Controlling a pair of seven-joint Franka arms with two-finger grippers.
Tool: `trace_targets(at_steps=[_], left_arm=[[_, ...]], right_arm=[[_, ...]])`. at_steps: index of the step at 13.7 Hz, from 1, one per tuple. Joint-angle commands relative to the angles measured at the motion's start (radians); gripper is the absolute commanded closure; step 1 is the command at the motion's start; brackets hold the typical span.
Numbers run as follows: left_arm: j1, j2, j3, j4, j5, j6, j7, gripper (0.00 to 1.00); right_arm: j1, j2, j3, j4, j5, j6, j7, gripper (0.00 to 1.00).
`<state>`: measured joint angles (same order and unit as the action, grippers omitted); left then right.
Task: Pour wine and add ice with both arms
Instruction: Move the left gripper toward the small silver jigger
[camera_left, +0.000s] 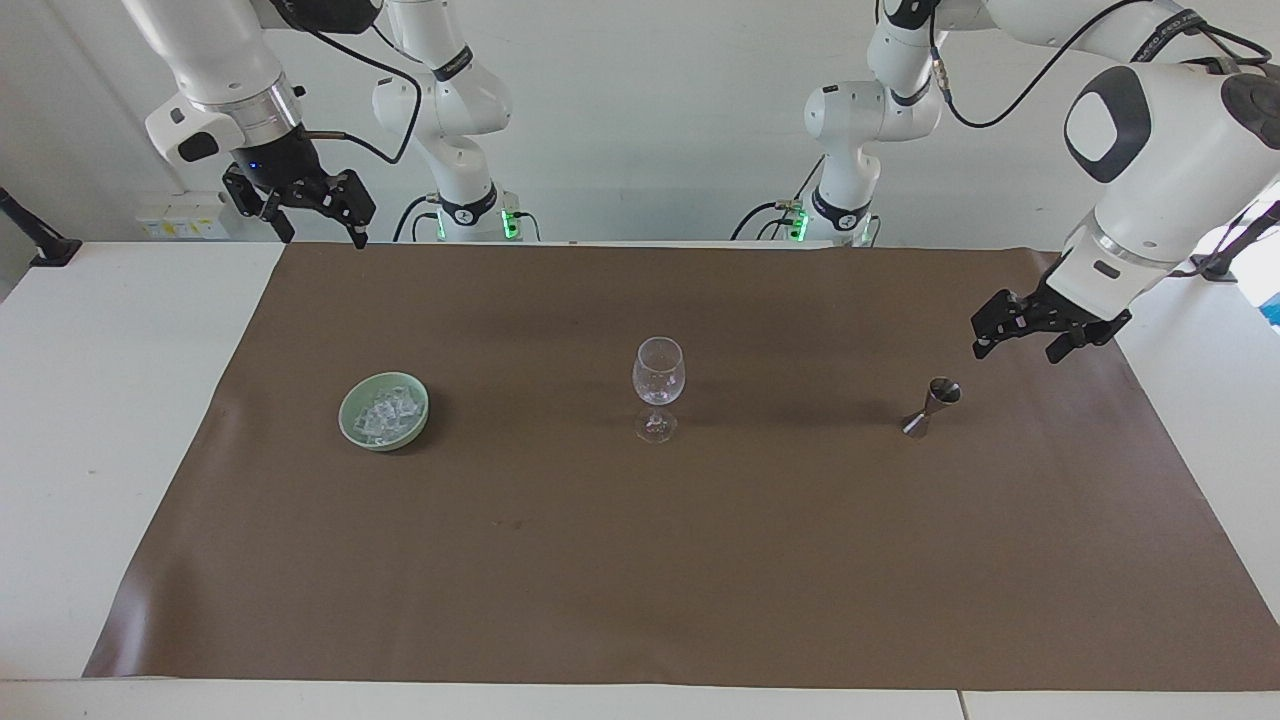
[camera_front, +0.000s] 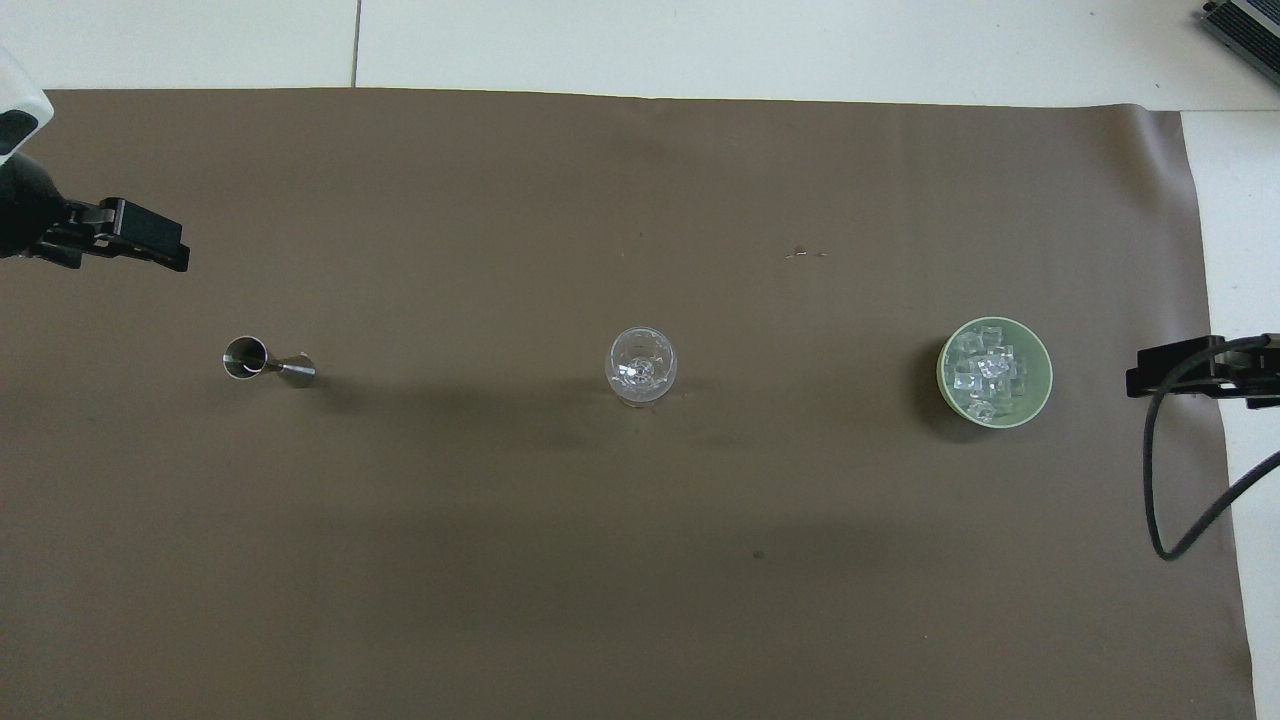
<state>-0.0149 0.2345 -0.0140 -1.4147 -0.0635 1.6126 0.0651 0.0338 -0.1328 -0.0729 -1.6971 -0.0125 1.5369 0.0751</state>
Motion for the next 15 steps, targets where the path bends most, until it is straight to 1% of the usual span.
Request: trace_targets(at_steps=[1, 3, 4, 6, 7, 8, 13, 15], left_arm=[[0.033, 0.049, 0.003, 0.066, -0.025, -0.028, 0.007, 0.0], [0.038, 0.04, 0.003, 0.037, -0.03, 0.001, 0.007, 0.0], [0.058, 0.026, 0.003, -0.016, -0.03, 0.041, 0.012, 0.0], [0.059, -0.033, 0.002, -0.145, -0.029, 0.133, 0.015, 0.0], [0.058, -0.053, 0.002, -0.182, -0.027, 0.142, 0.015, 0.0], [0.059, -0.061, 0.002, -0.199, -0.029, 0.147, 0.013, 0.0], [0.073, -0.061, 0.002, -0.207, -0.038, 0.178, -0.01, 0.0], [0.087, -0.054, 0.003, -0.205, -0.1, 0.165, -0.025, 0.0]], right_arm=[[-0.008, -0.018, 0.005, -0.018, 0.022, 0.002, -0.011, 0.0], [-0.008, -0.018, 0.004, -0.018, 0.022, 0.002, -0.011, 0.0], [-0.008, -0.018, 0.005, -0.018, 0.02, 0.002, -0.011, 0.0], [-0.008, -0.018, 0.004, -0.018, 0.02, 0.002, -0.011, 0.0], [-0.008, -0.018, 0.004, -0.018, 0.022, 0.002, -0.011, 0.0], [-0.009, -0.018, 0.005, -0.018, 0.022, 0.002, -0.011, 0.0], [-0.008, -0.018, 0.004, -0.018, 0.022, 0.002, -0.011, 0.0], [-0.008, -0.018, 0.004, -0.018, 0.022, 0.002, -0.011, 0.0]])
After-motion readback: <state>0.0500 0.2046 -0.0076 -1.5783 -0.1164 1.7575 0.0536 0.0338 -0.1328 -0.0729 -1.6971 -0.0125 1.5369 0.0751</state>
